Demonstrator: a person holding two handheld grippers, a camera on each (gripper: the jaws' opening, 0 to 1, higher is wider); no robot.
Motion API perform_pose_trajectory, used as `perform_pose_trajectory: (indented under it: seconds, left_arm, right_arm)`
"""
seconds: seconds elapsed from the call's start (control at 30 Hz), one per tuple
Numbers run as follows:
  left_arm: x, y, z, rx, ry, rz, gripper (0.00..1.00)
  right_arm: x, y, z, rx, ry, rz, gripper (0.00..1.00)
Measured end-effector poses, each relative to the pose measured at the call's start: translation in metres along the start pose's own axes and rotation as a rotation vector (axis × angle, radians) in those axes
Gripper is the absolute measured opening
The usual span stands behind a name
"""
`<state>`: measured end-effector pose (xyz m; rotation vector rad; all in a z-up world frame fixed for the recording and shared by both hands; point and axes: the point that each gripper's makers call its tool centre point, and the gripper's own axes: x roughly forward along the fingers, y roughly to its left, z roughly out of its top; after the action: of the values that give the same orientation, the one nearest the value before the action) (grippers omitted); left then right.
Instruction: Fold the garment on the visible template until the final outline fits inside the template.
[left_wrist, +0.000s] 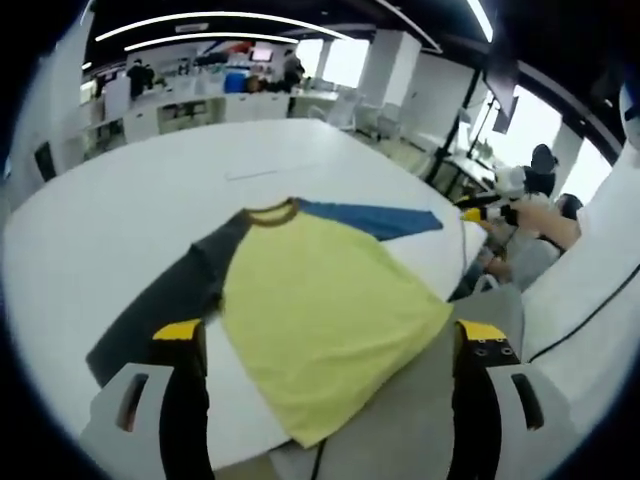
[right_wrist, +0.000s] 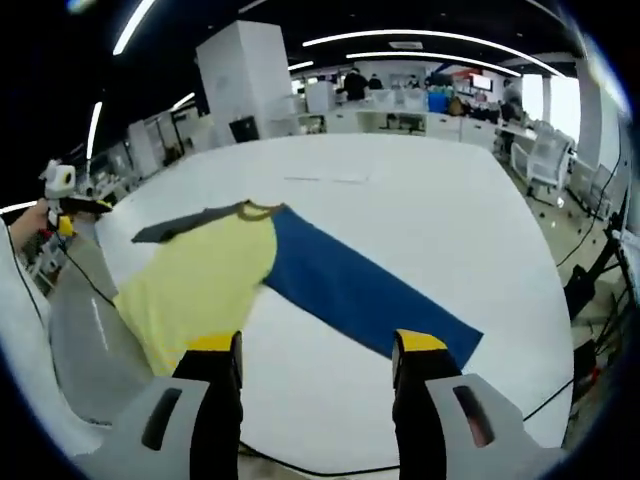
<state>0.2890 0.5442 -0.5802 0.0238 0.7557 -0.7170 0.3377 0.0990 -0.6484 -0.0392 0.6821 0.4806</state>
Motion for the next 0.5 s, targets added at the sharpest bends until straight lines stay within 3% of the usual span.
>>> perform_pose_trajectory:
  seconds: [0.07,0.23,0.5]
  left_arm:
    - [0.001,0.000,0.000,-0.003,0.002,0.004,0.99]
    - [0.003,0.000,-0.001,-0.011,0.010,0.012,0.99]
    - [0.008,0.002,0.001,-0.015,0.019,0.016,0.99]
  right_arm:
    - [0.003,-0.015,-0.006,0.011,0.020,-0.046,0.51]
    - [0.005,-0.044,-0.003,0.137,-0.055,-0.091,0.44]
    - [0.011,-0.075,-0.014,0.156,-0.035,-0.147,0.37]
